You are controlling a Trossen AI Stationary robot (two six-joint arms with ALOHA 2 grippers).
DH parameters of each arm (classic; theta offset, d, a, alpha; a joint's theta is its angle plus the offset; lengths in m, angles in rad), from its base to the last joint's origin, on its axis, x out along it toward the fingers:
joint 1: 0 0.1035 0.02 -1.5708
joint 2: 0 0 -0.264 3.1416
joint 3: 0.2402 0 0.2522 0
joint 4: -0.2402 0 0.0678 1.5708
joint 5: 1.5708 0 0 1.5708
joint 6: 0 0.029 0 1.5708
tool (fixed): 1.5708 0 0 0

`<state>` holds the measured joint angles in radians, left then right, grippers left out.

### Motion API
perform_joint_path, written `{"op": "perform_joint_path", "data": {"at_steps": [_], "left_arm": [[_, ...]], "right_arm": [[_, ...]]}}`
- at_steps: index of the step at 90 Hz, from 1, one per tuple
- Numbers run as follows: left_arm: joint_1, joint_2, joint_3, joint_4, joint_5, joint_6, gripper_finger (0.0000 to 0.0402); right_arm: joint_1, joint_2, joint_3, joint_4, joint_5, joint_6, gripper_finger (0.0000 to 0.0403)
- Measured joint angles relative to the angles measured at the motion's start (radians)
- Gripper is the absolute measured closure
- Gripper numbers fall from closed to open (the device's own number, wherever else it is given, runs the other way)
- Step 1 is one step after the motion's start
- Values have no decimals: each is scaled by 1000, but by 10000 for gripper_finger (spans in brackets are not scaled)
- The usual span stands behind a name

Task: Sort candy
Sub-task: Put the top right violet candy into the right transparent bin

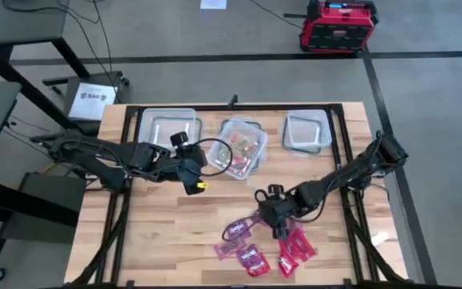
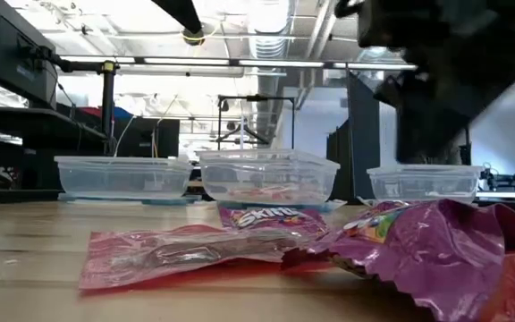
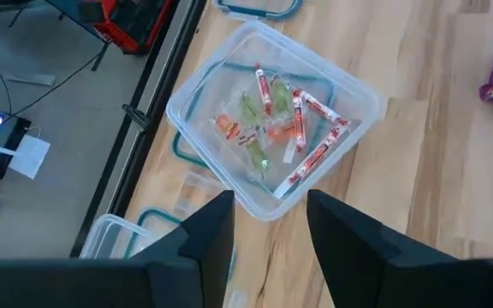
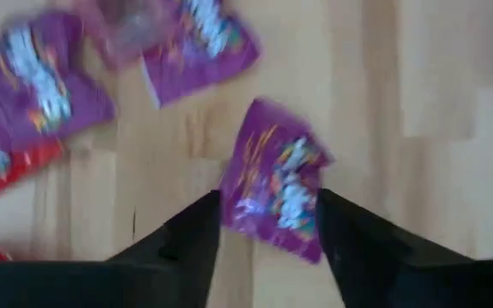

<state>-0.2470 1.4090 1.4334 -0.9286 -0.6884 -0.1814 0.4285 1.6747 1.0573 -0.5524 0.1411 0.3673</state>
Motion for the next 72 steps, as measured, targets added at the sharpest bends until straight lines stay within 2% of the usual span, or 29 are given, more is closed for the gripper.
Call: {"op": "perform_joint_path", "data": {"at_steps": [14, 24, 28, 38, 52, 61, 72], "left_arm": [[0, 0, 0, -1, 0, -3, 268], [0, 0, 0, -1, 0, -3, 268], [0, 0, 0, -2, 0, -3, 268], [0, 0, 0, -1, 2, -3, 268], [0, 0, 0, -1, 3, 1, 268], [0, 0, 1, -1, 2, 1, 268], [0, 0, 1, -1, 2, 1, 268]], "right_arm": [[-6, 90, 2, 107, 19, 4, 150], [-13, 170, 2, 125, 14, -4, 148], [-25, 184, 4, 138, -40, -1, 155], [-52, 181, 6, 155, -122, 5, 215], [-69, 119, 2, 44, -139, -28, 371], [-81, 50, 2, -61, -77, -35, 387], [-126, -65, 2, -249, 67, -51, 397]]}}
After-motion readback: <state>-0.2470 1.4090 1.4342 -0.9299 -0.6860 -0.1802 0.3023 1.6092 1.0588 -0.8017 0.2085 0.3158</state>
